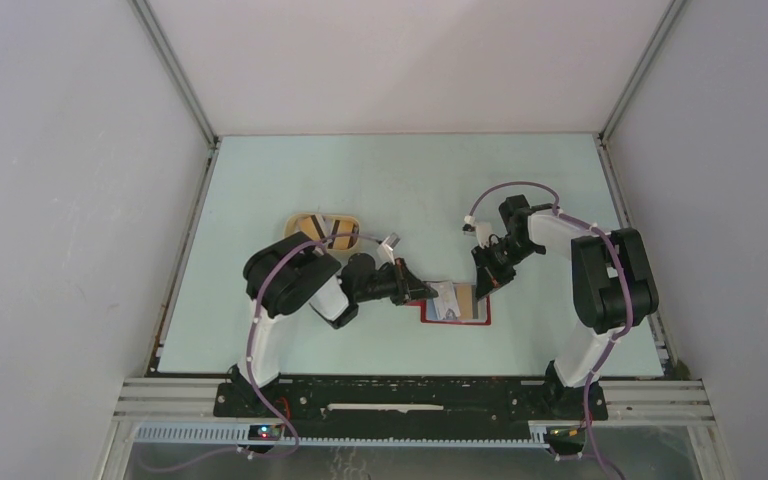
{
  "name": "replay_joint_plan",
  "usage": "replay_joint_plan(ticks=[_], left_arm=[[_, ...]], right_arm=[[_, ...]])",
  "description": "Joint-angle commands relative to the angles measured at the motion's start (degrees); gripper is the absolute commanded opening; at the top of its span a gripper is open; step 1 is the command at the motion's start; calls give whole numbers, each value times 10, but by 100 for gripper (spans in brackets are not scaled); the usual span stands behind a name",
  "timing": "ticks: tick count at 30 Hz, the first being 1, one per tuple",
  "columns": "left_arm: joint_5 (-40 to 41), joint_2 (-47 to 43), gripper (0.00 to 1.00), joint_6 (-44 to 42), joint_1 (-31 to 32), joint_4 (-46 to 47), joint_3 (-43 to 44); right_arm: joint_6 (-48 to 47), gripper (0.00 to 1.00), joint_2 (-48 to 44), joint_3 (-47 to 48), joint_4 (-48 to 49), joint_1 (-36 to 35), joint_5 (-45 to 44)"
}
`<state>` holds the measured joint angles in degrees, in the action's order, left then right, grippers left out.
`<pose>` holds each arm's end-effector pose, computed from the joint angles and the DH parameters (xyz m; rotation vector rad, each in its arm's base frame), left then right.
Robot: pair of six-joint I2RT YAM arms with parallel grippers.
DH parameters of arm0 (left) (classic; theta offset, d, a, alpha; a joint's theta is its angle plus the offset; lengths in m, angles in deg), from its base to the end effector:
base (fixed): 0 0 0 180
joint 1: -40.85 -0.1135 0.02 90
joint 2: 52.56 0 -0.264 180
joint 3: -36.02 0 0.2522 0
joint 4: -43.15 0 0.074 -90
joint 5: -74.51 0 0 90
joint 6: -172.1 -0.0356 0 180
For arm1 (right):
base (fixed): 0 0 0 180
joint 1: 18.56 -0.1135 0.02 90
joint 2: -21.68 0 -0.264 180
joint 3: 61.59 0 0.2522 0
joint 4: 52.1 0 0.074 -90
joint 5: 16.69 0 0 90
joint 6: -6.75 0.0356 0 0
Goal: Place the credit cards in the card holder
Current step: Insert the credit card into the card holder.
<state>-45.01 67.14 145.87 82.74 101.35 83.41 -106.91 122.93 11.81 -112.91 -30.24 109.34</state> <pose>0.2334 -0.2329 0.0770 0.0254 2.1770 -1.6646 0.2865 0.0806 0.1518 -0.8931 2.7671 0.9369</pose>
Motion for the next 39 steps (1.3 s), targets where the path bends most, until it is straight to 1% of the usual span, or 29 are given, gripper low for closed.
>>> replay_joint_plan(ticks=[1,13,24,27,34,39], left_arm=[[-1,-1,0,-24,10,-22,18],[-3,-9,0,-42,23,-79,38],[-14,0,0,-33,28,-88,59],[-22,4,0,-21,28,-65,63],[-43,23,0,41,20,63,59],[-38,20,0,45,13,77,45]], right_arm=[[5,3,-1,17,-3,-2,-1],[6,3,-3,17,-3,-2,-1],[5,3,-2,18,-3,-1,0],[5,3,-3,18,-4,-1,0],[5,3,-4,17,-4,0,3],[5,3,-5,18,-4,1,3]])
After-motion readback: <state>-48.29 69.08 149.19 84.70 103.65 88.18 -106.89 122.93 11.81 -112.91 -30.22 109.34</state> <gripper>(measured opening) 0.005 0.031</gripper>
